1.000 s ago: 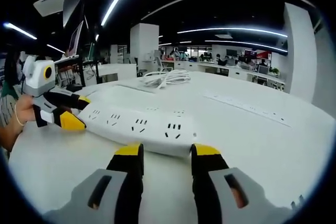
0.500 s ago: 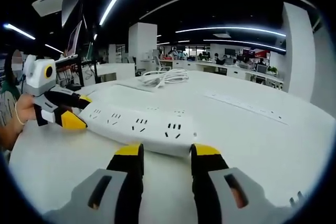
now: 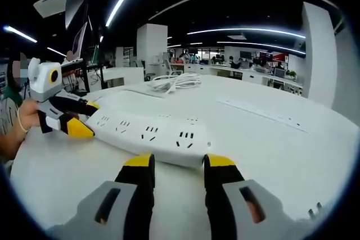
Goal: Straighten the power strip on the desk, plug the charger into it
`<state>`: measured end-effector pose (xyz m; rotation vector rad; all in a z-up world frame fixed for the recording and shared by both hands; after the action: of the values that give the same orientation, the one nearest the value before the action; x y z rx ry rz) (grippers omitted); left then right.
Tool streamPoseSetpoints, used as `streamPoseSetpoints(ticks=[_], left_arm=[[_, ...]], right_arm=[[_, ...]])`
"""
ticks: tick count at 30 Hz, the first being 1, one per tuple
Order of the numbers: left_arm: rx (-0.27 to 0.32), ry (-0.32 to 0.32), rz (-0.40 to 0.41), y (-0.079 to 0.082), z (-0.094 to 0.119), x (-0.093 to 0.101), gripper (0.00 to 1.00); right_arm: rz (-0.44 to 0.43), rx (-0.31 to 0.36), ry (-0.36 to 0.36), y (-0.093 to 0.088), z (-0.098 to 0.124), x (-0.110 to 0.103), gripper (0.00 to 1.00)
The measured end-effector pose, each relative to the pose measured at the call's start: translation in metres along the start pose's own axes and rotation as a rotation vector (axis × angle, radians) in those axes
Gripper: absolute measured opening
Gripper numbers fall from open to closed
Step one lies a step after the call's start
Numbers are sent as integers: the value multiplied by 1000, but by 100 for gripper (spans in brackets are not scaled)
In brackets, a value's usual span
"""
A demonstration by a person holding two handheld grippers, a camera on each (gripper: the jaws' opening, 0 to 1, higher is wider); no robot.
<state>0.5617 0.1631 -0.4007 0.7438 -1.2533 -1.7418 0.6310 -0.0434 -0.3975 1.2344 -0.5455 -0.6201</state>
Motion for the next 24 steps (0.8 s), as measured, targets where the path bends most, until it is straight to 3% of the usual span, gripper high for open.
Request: streamPoseSetpoints(ticks=[24], left_arm=[[-3,-42,-44,0,-5,2,43]], right_arm=[[15,-5,-10,-5,15,-2,32]])
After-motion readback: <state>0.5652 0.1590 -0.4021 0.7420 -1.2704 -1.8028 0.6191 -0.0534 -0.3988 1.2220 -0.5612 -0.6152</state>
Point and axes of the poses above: the point that each gripper's makers call its tool centre point, and the gripper's own axes: z roughly backward along the fingers, x roughly to its right, y roughly out of its top, the point moved 5 cm from there along z, roughly backward along the fingers, and after that the axes turned 5 degrees about x, right-handed, at the moved point
